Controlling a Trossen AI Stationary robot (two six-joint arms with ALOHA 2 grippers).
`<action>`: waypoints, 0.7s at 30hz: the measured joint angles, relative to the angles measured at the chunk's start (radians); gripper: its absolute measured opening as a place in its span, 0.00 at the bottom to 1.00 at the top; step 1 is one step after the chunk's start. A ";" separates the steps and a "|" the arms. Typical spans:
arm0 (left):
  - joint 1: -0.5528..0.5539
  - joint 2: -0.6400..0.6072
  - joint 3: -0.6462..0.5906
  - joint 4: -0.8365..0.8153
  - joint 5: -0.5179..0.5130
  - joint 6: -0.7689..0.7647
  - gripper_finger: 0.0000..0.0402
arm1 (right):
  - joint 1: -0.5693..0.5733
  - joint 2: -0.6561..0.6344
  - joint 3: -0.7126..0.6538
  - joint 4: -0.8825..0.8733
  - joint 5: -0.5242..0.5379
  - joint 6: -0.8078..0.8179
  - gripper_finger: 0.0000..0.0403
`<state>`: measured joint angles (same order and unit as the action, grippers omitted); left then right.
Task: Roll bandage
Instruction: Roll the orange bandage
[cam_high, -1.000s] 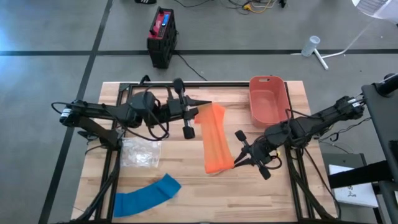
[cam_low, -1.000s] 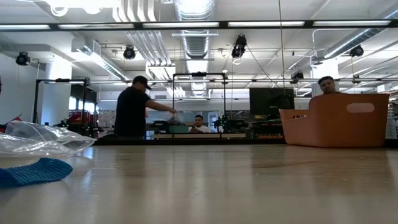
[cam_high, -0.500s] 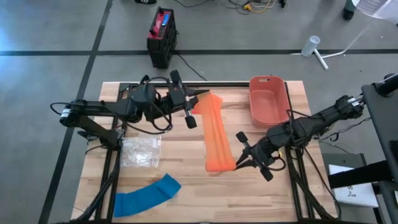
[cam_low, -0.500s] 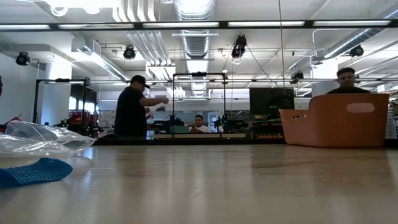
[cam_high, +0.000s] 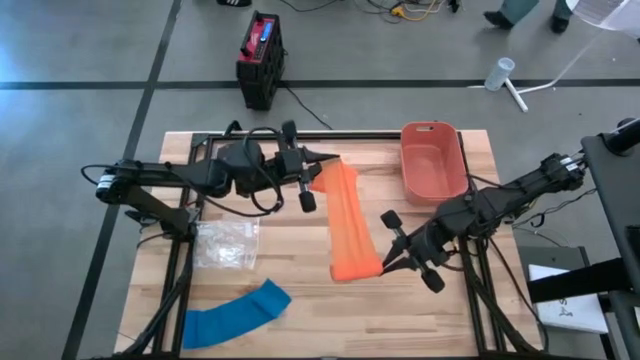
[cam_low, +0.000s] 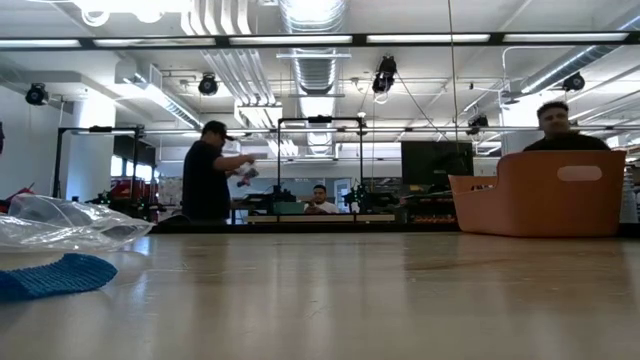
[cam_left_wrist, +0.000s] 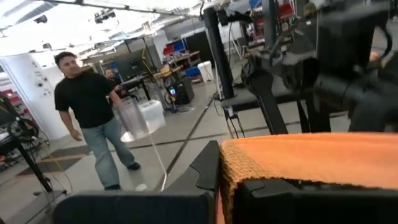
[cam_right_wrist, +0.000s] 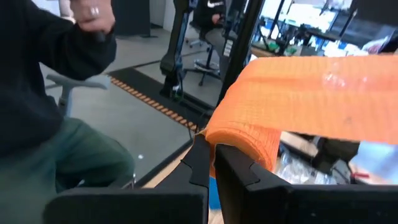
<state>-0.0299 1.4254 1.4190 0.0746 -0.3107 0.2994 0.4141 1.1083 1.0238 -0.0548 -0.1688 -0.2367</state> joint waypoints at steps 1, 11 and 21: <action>0.000 0.000 -0.007 -0.005 0.000 -0.004 0.00 | 0.000 0.002 0.006 0.002 0.000 -0.004 0.01; 0.002 0.041 -0.086 0.002 0.008 -0.057 0.00 | -0.001 0.003 0.040 0.028 -0.013 -0.025 0.01; 0.002 0.046 -0.139 0.003 0.011 -0.058 0.00 | -0.002 -0.014 0.069 -0.010 0.118 -0.015 0.01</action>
<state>-0.0280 1.4711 1.2804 0.0780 -0.3000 0.2413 0.4126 1.0940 1.0928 -0.0652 -0.0503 -0.2514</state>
